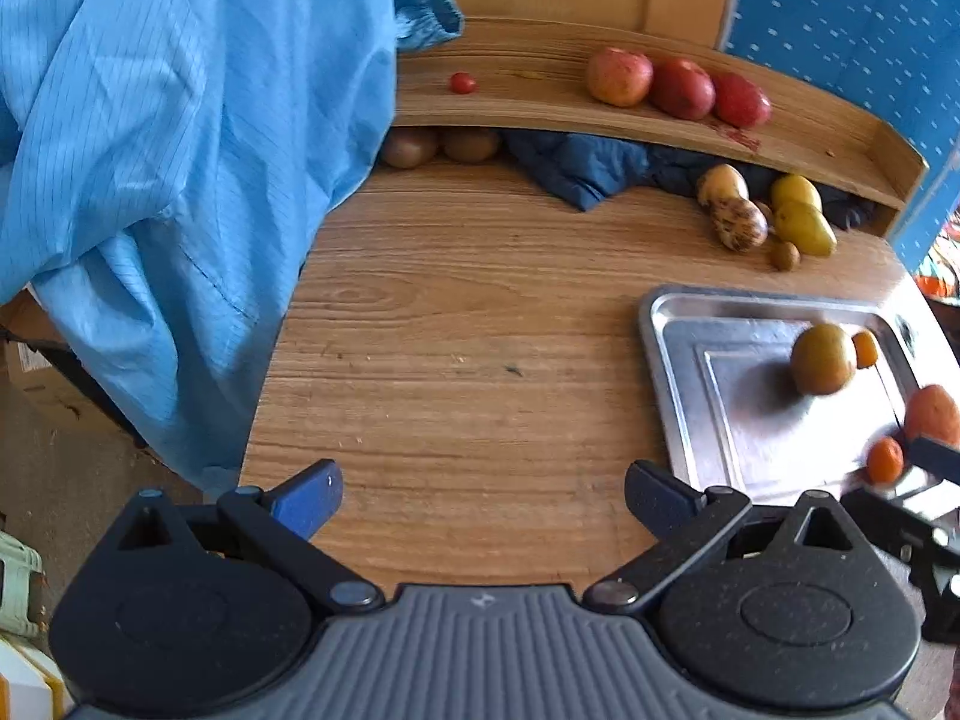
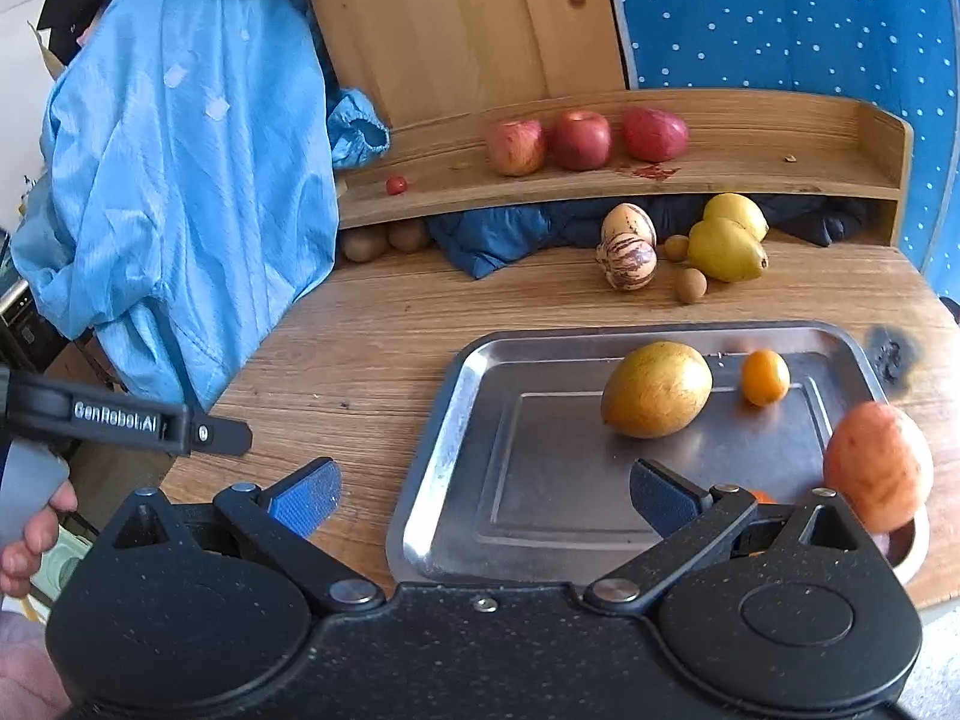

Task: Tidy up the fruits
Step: 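Move both tools back toward the fruit under the shelf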

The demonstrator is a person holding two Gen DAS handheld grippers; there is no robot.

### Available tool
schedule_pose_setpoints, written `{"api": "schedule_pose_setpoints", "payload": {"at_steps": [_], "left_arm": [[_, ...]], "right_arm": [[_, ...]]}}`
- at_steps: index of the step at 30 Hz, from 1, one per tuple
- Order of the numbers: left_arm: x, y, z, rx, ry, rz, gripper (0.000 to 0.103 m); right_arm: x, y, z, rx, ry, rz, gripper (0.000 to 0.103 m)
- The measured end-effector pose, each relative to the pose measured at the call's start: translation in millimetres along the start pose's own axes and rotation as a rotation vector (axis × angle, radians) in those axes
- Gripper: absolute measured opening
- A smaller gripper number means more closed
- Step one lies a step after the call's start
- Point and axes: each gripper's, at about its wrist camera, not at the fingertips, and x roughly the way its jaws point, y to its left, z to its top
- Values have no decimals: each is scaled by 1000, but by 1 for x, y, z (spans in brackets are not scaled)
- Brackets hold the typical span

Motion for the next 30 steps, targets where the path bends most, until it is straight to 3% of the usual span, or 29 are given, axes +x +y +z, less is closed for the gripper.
{"api": "schedule_pose_setpoints", "payload": {"at_steps": [8,21,30], "left_arm": [[20,-7,39,30,-16,-32,102],[49,-14,107,71,-81,-53,102],[64,-32,128,142,-78,-85,102]], "right_arm": [[16,-16,26,39,-53,-75,102],[48,-33,69,49,-143,-121,102],[57,-46,77,82,-157,-157,102]]}}
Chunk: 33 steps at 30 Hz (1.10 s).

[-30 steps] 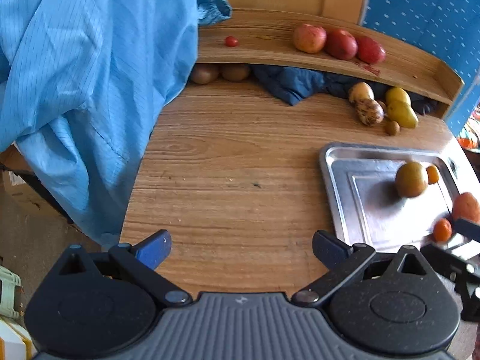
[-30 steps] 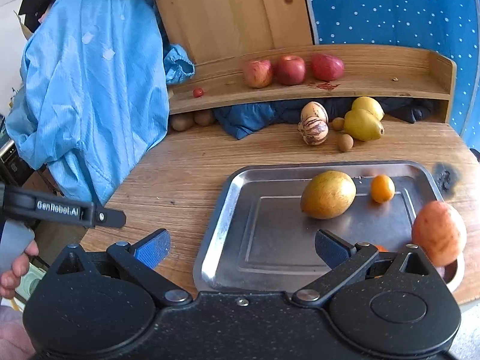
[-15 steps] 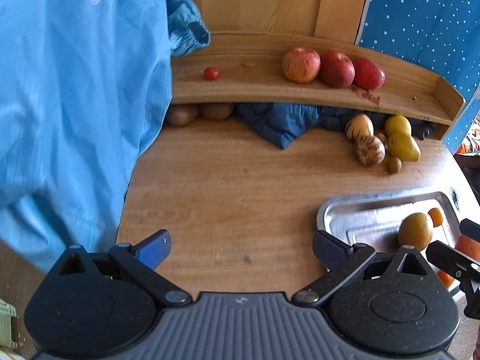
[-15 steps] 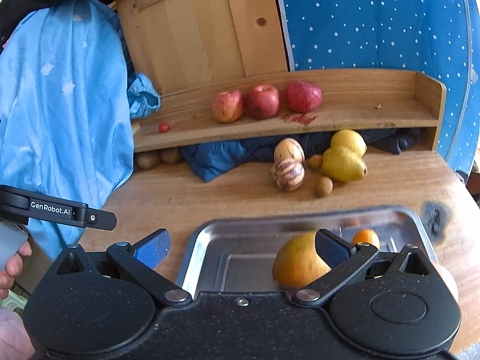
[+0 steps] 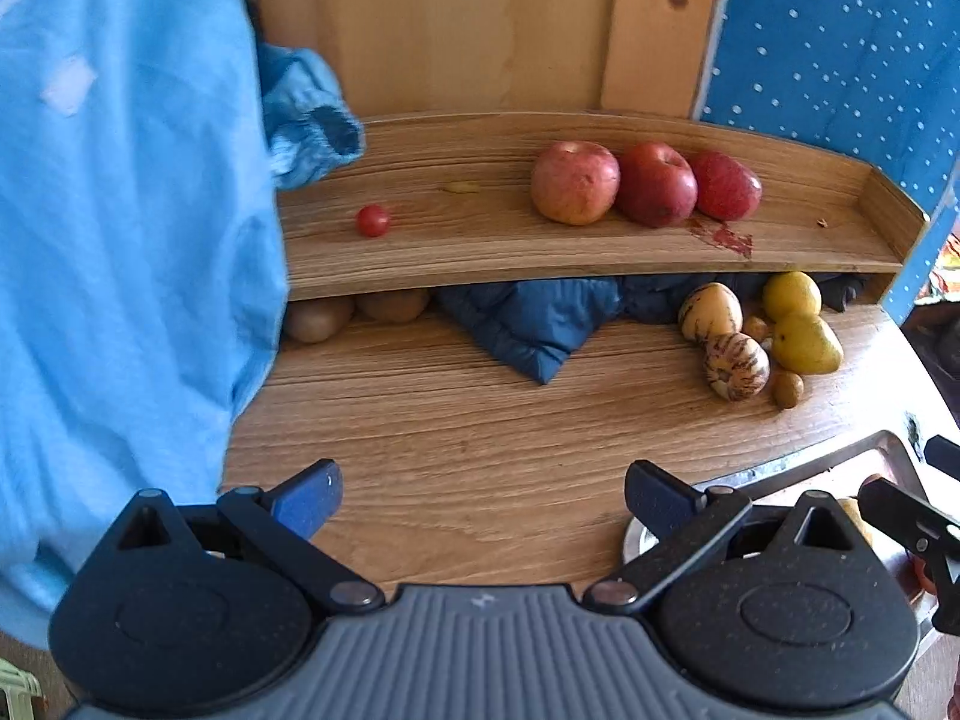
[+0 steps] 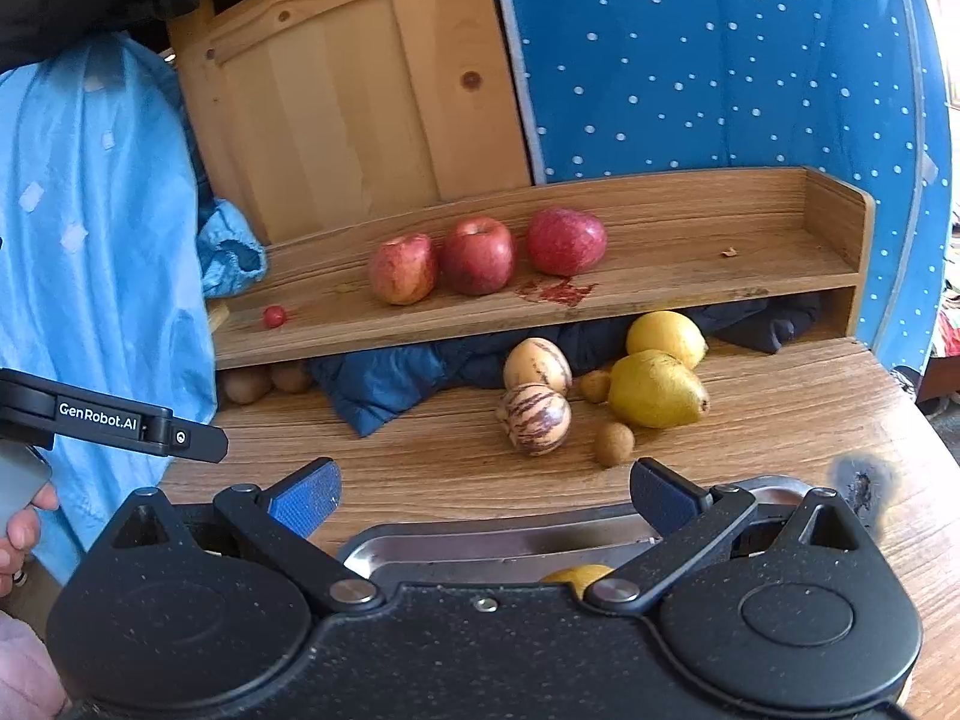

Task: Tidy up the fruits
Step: 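Move both tools back toward the fruit under the shelf, then grasp a striped pepino melon with each tool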

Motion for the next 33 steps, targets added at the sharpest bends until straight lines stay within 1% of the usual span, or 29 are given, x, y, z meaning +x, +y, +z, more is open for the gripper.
{"api": "schedule_pose_setpoints", "payload": {"at_steps": [5,10,14,19,25,28,33], "left_arm": [[11,-9,3,32,8,-60,102],[33,-15,12,7,46,-122,102],[53,-25,28,-8,57,-174,102],[81,-40,53,0,62,-226,102],[119,-58,78,22,104,-278,102],[134,-69,84,58,119,-303,102],[151,-89,89,160,142,-342,102]], "right_arm": [[5,-3,0,-8,25,-30,102],[15,1,0,-58,63,-58,102],[28,3,6,-107,96,-81,102],[57,3,14,-150,158,-95,102],[92,0,21,-178,215,-109,102],[107,-1,24,-184,226,-125,102],[126,0,27,-203,228,-154,101]]}}
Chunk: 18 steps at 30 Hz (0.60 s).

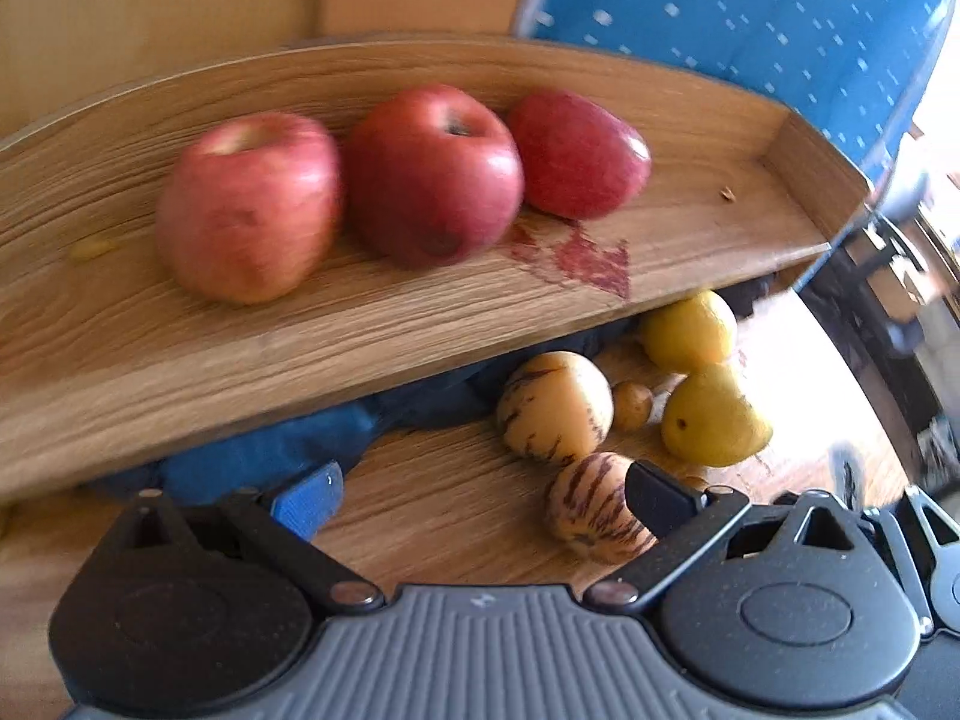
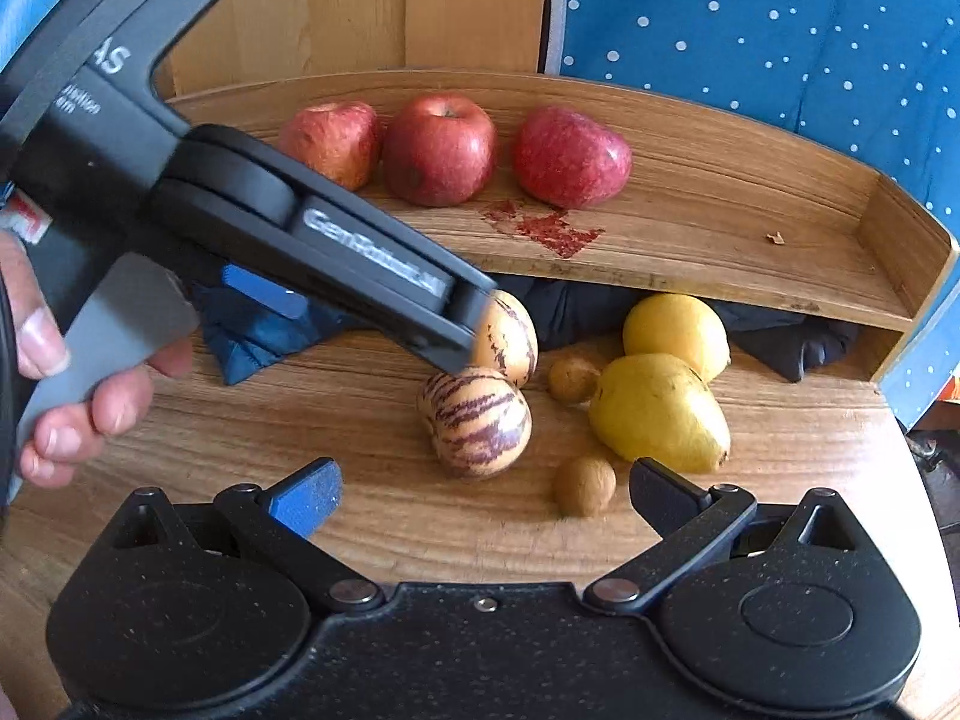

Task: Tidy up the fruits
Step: 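Grasp a striped pepino melon with each tool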

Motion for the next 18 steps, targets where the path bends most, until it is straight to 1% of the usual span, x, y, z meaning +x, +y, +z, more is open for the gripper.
{"api": "schedule_pose_setpoints", "payload": {"at_steps": [1,4,6,9,12,14,15,17,18], "left_arm": [[3,-1,2,8,5,-8,102],[12,-2,4,2,23,-39,102],[17,-3,7,-1,29,-59,102],[21,-2,10,-16,10,-78,102],[25,-2,12,-36,-3,-97,97],[29,-2,14,-50,1,-100,90],[32,-2,15,-58,7,-104,89],[36,-1,17,-76,15,-104,81],[38,-1,17,-84,16,-106,80]], "right_arm": [[3,1,1,-3,7,1,97],[11,3,4,-16,31,11,91],[15,5,4,-40,36,2,88],[22,4,7,-46,53,-3,87],[28,2,8,-29,67,-6,87],[31,2,10,-47,66,-21,86],[32,3,11,-67,63,-25,83],[34,5,12,-109,52,-32,78],[35,7,12,-129,48,-36,75]]}}
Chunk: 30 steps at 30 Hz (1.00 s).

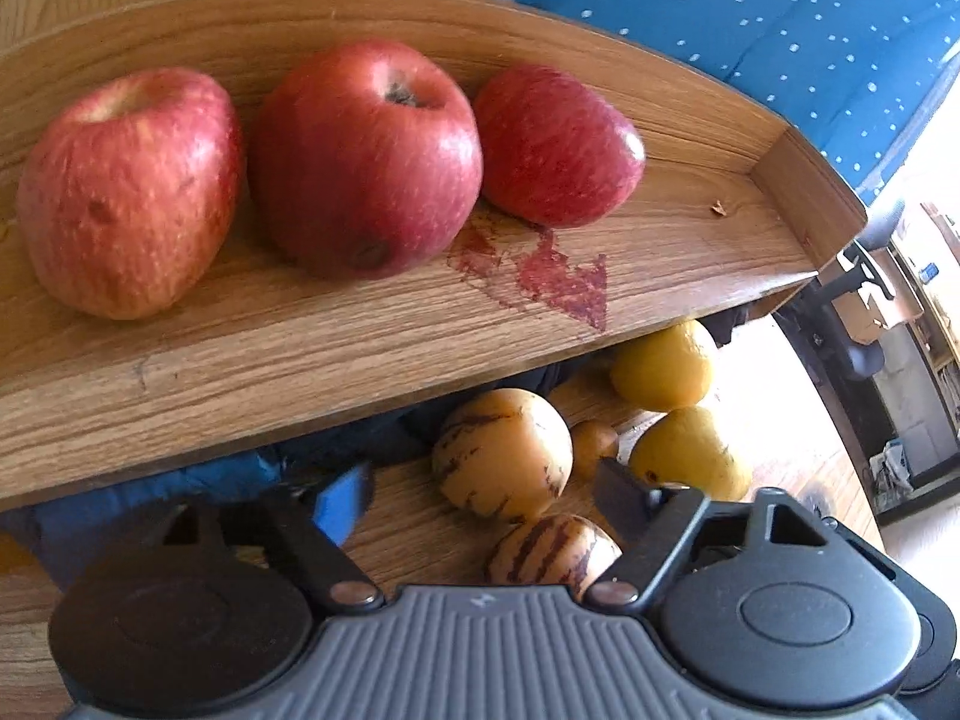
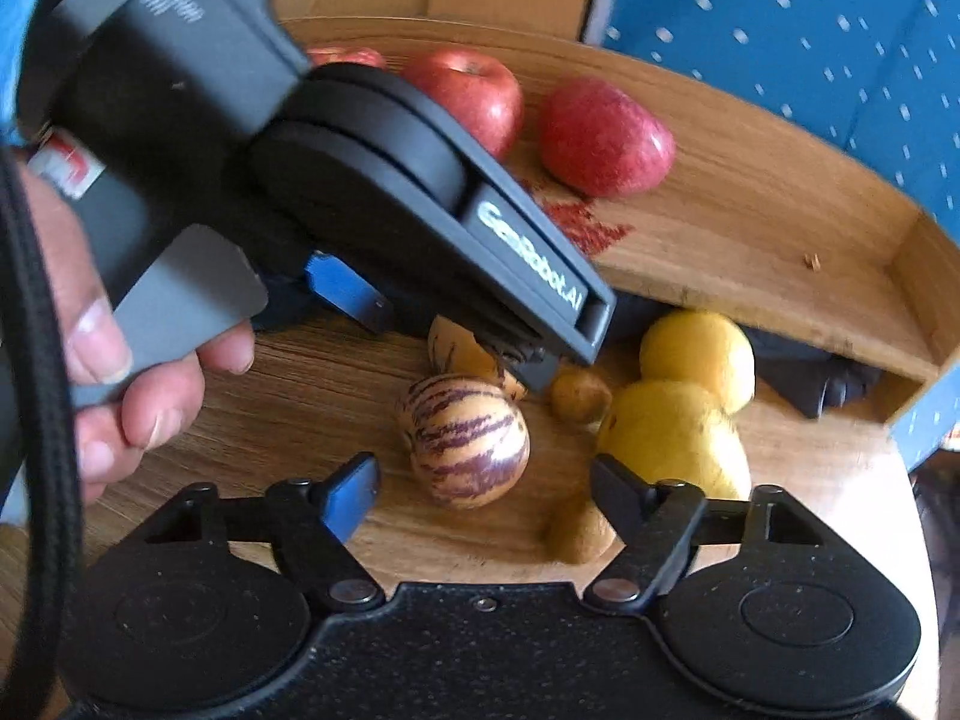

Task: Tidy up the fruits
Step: 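Grasp a striped pepino melon with each tool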

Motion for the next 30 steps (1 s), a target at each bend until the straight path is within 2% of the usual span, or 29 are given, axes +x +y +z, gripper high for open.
{"api": "schedule_pose_setpoints", "payload": {"at_steps": [2,4,9,12,22,30], "left_arm": [[2,2,1,-20,3,-3,75],[6,3,1,-36,16,-7,73],[7,3,1,-44,17,-21,67],[8,3,1,-51,16,-41,58],[-6,-5,-10,-18,-21,-63,57],[-34,-3,-25,-50,-60,-24,57]], "right_arm": [[2,2,1,-23,1,-1,68],[6,2,2,-28,7,5,57],[9,2,2,-30,14,29,47],[9,4,1,-34,6,26,47],[-10,2,-14,-18,-42,64,45],[-34,11,-33,-28,-76,91,44]]}}
